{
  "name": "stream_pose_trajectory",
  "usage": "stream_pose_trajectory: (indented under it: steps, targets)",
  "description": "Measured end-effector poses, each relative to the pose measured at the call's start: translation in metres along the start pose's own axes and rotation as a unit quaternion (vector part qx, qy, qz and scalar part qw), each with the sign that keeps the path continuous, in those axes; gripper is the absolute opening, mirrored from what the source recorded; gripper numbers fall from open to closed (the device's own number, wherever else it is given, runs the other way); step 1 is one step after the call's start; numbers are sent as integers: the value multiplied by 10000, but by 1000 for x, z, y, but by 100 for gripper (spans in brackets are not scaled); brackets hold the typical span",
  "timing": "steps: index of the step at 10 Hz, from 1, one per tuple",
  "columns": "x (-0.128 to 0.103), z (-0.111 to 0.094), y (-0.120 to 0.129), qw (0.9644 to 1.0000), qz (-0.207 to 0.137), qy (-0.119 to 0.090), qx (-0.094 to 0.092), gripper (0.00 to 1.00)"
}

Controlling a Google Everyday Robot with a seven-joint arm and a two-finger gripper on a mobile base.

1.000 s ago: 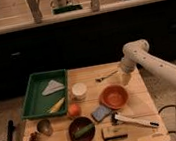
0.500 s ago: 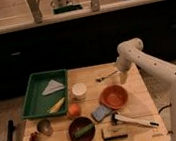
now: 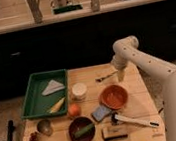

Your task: Place fork in paper cup

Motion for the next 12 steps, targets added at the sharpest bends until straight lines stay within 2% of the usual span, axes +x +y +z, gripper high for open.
stream_pose_trajectory:
  steps: [3,6,12]
  targets:
    - [-13,2,-8,9997,-258,-15,-48,80]
    - [-33,11,-14,9982,-568,-33,-175,80]
    - [-46,31,-18,9962,-751,-105,-422,80]
